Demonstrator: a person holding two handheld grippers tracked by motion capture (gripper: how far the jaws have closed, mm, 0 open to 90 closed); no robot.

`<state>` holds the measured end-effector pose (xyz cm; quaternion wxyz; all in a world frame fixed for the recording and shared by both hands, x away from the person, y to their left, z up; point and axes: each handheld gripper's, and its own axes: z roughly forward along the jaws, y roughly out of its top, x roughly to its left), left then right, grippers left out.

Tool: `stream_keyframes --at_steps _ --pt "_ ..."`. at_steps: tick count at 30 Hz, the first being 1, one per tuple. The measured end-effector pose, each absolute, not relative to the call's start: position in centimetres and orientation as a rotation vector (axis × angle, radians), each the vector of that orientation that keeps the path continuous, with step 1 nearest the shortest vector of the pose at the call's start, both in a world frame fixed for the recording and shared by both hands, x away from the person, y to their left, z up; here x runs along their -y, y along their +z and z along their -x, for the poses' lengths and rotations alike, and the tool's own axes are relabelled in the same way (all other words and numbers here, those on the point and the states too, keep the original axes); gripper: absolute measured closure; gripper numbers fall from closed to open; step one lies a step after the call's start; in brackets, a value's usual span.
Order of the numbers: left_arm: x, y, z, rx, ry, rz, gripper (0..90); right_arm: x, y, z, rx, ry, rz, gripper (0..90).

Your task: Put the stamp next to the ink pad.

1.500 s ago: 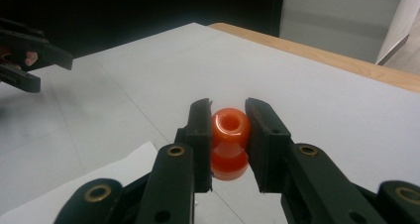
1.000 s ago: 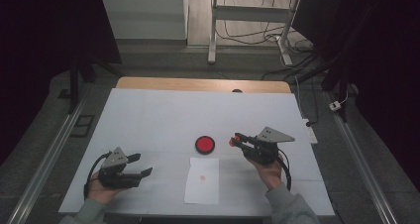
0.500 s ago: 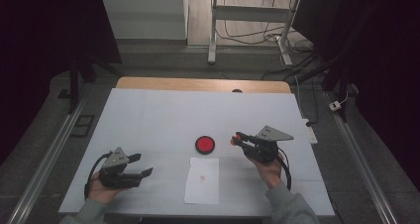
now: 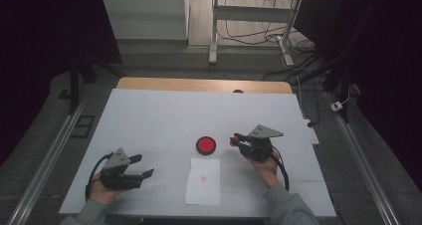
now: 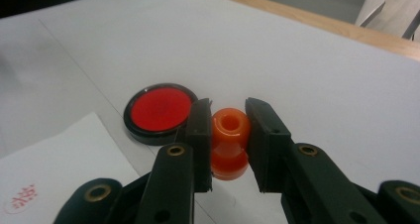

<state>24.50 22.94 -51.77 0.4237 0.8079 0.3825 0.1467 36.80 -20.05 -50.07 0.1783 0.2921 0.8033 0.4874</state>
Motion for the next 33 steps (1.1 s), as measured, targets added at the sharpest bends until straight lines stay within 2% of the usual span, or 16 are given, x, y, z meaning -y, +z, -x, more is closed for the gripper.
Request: stream_keyframes --at_steps 10,23,28,33 --pt "-23.0 -51.8 -24.5 -0.960 0.361 -2.024 29.6 18.0 -51.8 -37.3 -2.370 1.301 -0.800 71.9" --pt "-22.9 -51.8 -24.6 -0.969 0.357 -2.027 29.7 17.5 -52.6 -37.4 -2.444 1.236 -0.799 70.9" --pt "-22.9 -51.9 -24.6 -0.965 0.358 -2.031 29.6 17.5 -52.5 -37.3 -2.431 1.224 -0.797 57.0" --pt "-22.9 -51.9 -24.6 -0.965 0.357 -2.029 29.6 17.8 -51.8 -37.1 -2.389 1.274 -0.795 50.7"
